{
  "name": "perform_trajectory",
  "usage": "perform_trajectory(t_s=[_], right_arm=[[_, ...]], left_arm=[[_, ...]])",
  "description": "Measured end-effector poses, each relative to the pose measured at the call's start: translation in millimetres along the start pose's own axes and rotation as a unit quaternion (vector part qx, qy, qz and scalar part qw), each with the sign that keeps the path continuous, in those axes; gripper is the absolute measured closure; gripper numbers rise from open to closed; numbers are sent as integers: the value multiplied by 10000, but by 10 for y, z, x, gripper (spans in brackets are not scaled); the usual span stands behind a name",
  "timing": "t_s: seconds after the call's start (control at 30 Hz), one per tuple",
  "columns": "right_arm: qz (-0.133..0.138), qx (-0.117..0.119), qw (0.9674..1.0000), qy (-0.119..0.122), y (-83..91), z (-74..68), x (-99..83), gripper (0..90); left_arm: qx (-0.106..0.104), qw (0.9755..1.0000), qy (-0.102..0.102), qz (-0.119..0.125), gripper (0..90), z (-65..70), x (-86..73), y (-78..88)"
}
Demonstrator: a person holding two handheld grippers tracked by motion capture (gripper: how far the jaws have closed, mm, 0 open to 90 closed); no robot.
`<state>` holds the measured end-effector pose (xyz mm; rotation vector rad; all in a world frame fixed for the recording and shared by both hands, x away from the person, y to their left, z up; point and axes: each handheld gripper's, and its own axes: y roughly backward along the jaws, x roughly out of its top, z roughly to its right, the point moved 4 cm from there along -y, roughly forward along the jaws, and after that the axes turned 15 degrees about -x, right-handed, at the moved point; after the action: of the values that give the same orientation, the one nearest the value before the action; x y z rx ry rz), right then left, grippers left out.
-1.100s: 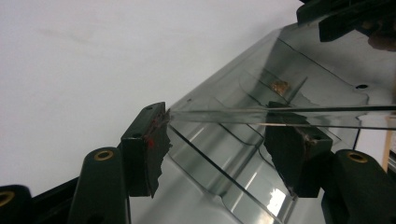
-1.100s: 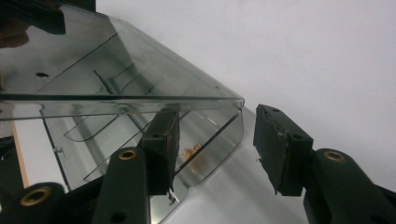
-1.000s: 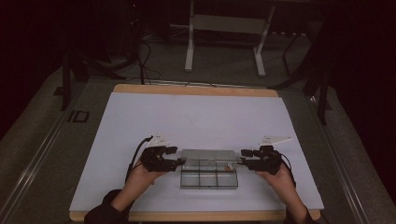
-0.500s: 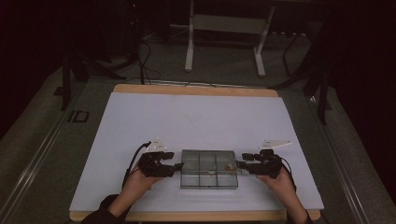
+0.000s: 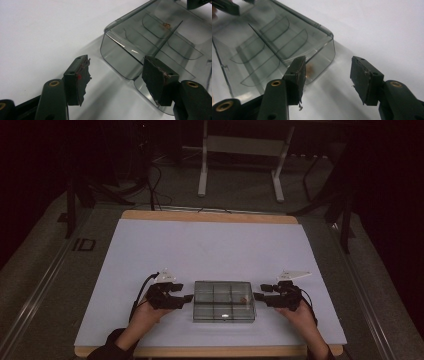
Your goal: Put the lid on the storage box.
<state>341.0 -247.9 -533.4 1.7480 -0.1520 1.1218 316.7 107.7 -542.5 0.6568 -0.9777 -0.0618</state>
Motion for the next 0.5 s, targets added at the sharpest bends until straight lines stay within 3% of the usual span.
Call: perform_trajectory(t_s=[0.07,0.17,0.2,0.23,0.33,0.4,0.43,0.5], right_arm=[[18,-70,10000,35,6,12,4,450],[67,-73,9999,45,16,23,13,419],[87,-94,9999,52,18,24,17,403],[145,-77,9998,79,19,21,25,375],[194,-65,9998,65,11,28,40,296],[201,-32,9998,31,9,31,46,296],[228,-38,9997,88,8,36,50,173],[252,-51,9995,185,13,30,47,137]], left_arm=[[62,10000,-44,25,387,-29,-9,0],[-5,9999,3,123,323,-61,-3,9],[-90,9999,-23,142,287,-62,0,11],[-43,9997,-7,230,212,-67,17,16],[20,9998,-52,215,125,-83,39,11],[20,9998,-52,215,96,-83,39,11],[-2,9996,-87,284,23,-91,59,7],[22,9993,-98,357,21,-91,68,14]])
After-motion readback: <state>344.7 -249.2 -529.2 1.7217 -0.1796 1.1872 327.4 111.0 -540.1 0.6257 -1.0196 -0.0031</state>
